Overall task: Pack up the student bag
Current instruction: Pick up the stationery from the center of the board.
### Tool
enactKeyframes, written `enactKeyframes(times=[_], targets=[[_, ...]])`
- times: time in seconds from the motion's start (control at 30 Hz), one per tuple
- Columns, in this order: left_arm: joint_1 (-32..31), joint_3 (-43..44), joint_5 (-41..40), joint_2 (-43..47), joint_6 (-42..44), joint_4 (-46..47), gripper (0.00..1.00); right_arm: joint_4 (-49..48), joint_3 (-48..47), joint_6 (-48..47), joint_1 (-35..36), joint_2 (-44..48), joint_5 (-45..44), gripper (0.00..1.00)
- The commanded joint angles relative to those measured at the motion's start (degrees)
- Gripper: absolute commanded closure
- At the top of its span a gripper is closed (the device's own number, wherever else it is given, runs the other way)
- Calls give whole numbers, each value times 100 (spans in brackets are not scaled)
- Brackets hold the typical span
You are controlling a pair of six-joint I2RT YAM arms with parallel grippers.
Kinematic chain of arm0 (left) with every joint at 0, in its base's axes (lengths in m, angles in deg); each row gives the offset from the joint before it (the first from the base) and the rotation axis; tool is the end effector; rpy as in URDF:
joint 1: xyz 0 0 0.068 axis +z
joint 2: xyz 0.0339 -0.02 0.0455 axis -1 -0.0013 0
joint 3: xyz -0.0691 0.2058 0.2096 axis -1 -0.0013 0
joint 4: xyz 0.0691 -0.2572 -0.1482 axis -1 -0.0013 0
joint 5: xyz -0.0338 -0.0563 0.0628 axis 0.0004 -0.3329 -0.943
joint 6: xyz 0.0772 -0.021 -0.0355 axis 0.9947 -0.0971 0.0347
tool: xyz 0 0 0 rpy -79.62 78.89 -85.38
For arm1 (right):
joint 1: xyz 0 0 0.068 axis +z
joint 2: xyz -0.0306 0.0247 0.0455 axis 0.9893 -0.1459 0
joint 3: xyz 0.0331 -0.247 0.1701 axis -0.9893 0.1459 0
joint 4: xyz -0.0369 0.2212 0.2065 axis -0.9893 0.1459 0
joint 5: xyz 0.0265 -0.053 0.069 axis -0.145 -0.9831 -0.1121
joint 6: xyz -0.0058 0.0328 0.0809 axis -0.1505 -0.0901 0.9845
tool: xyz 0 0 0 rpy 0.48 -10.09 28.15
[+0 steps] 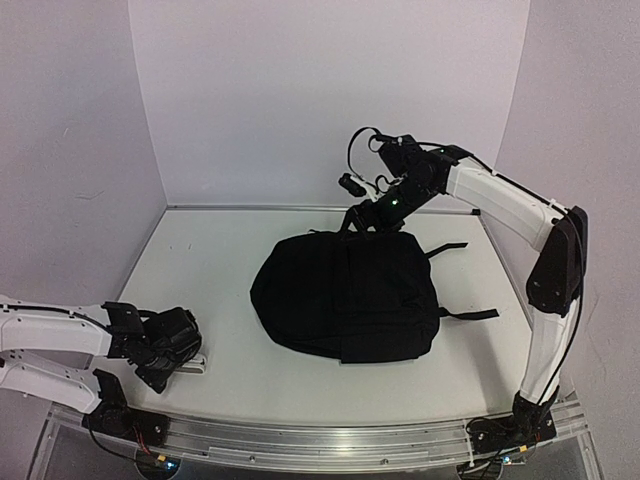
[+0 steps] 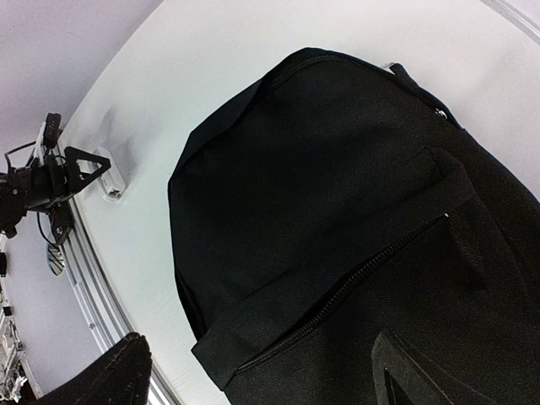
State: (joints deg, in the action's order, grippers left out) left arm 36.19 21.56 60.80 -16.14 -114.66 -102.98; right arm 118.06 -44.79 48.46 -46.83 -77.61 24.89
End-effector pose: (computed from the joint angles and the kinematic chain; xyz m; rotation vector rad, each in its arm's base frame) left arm 0.1314 -0.1275 0.1067 -1.2473 2.3979 -0.1804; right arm 0.3926 0.3236 0.3285 -1.0777 2.3088 0.9306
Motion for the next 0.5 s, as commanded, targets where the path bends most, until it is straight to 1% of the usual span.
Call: enactKeyframes(times=[0.0,0.13,0.23,0.3,0.37,0.4,0.47], targets=[[510,119,-163,-298,558,973,0,-74,-77,37,22,298,45,9],[989,209,189,-713,1046,1805,0,-66,-77,72,22,305,46,9],[1075,323,280,-997,1095,2176,1,-74,-7,61,20,384,1,9],[1260,367,427,-1170,1302,2520,3,-75,47,40,20,422,-47,9],[1611,466,862,-1434,1646,2872,7,-67,72,46,21,424,-51,9],[1758,594,1078,-1639,1830,2947,9,-67,81,54,20,431,-44,9],[1842,949,1341,-1975,2122,2699,12,-67,102,49,20,459,-52,9]])
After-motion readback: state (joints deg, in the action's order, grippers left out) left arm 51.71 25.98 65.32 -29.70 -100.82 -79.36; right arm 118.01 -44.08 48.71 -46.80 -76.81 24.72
